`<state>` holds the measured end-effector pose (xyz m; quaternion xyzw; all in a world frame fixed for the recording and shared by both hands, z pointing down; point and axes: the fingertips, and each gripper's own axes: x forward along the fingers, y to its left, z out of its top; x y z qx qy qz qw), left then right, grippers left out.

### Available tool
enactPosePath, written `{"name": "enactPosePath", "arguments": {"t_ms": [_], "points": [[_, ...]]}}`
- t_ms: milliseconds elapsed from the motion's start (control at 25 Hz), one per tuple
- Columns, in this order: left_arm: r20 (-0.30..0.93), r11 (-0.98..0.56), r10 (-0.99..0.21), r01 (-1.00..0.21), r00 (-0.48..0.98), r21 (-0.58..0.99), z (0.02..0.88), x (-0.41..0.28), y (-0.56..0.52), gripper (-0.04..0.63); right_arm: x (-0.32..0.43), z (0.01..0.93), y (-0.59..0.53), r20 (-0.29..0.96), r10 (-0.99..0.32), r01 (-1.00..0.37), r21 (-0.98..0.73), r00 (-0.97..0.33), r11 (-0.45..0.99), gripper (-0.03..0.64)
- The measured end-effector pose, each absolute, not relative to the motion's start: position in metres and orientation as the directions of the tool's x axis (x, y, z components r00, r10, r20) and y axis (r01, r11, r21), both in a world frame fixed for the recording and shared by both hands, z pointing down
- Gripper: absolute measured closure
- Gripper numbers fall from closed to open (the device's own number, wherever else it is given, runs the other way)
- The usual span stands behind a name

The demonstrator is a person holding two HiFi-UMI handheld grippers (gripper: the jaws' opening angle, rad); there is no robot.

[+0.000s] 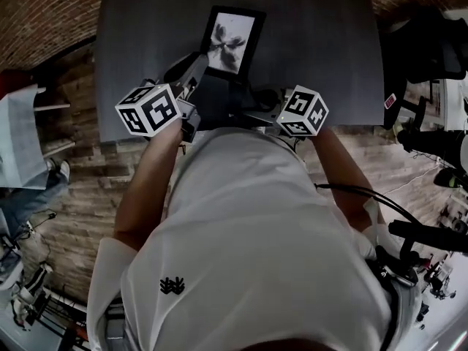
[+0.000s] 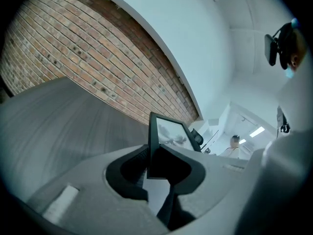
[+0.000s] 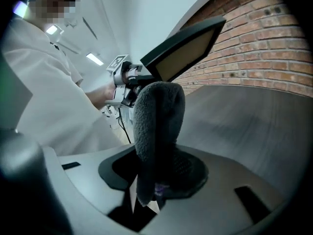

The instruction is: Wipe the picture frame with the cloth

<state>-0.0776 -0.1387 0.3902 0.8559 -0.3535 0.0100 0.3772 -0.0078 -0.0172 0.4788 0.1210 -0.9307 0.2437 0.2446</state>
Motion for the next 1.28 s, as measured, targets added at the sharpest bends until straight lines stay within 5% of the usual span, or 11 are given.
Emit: {"name": "enactPosePath", "arguments": {"t_ms": [640, 1280], "points": [[0.508, -0.354, -0.580, -0.759, 0.637, 0.547, 0.497, -0.051, -0.188, 0.518, 0.110, 0.486, 0.029, 0.576, -0.560, -0.802, -0.383, -0.596, 0.459, 0.474], [0.698, -0.174, -0.615, -0.926, 0.368, 0.335, 0.599, -0.012, -0.222, 0.517, 0.211, 0.487, 0.046, 0.581, -0.584, -0.824, -0.397, -0.567, 0.404, 0.474]]}}
